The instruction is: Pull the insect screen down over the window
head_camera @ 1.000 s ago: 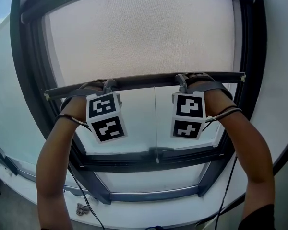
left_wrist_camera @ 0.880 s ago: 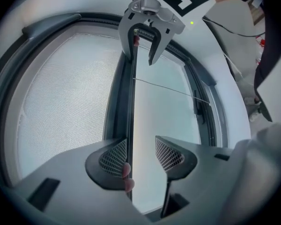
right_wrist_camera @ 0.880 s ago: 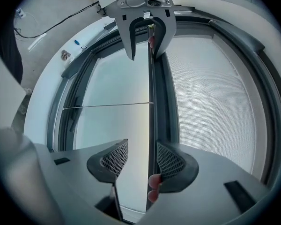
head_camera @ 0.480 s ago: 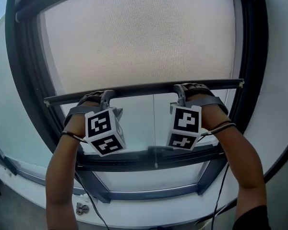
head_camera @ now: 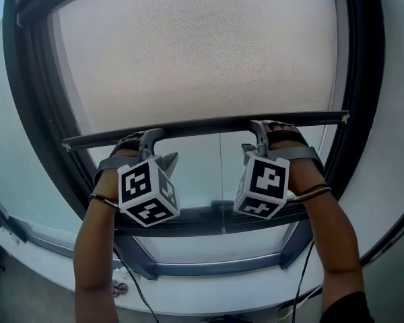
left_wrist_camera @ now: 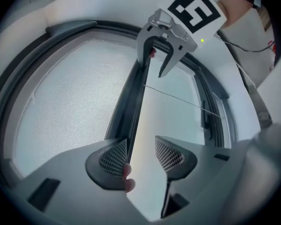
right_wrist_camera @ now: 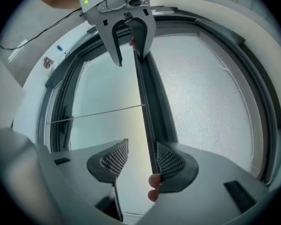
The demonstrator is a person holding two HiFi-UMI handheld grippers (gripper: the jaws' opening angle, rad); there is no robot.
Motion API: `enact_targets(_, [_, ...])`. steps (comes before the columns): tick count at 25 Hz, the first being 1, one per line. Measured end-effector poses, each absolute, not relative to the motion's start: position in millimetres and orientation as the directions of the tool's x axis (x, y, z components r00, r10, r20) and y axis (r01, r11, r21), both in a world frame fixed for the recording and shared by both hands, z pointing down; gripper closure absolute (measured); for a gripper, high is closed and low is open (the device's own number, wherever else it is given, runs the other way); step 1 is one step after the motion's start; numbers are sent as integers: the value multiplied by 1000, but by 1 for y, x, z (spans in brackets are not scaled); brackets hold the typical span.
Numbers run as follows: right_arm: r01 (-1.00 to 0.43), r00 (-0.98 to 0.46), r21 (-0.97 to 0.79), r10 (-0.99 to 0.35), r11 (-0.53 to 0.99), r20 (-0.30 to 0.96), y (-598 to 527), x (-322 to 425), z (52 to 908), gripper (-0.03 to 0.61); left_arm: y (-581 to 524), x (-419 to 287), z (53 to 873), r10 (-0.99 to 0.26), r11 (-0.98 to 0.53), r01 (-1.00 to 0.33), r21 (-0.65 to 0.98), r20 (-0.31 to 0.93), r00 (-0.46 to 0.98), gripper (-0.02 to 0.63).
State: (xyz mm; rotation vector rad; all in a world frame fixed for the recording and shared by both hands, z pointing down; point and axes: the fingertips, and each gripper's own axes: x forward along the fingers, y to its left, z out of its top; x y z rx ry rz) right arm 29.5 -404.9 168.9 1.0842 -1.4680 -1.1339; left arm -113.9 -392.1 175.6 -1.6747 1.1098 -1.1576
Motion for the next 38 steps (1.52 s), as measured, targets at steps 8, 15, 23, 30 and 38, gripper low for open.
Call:
enact_targets(8, [-40, -158, 976, -965, 216, 208, -402, 35, 210, 388, -389, -108, 214, -913, -387, -197, -901, 345, 219, 428])
enact_targets(15, [-20, -167, 972, -960, 233, 227, -403, 33, 245, 388, -391, -109, 247, -916, -385, -172, -907, 353, 190, 430])
enact_targets(23, [-52, -204, 936, -921, 349, 332, -400, 33, 290, 390, -391, -110, 297, -899, -429, -99, -898, 414, 144, 433])
enact_targets(30, [-81, -228, 927, -912, 367, 341, -398, 28, 318, 390, -389, -112, 326, -883, -464, -133, -876, 445, 153, 434])
enact_targets(38, [-28, -222, 867, -849, 497, 480, -391, 32, 387, 390, -384, -111, 392, -820, -570, -151, -807, 548, 168, 434])
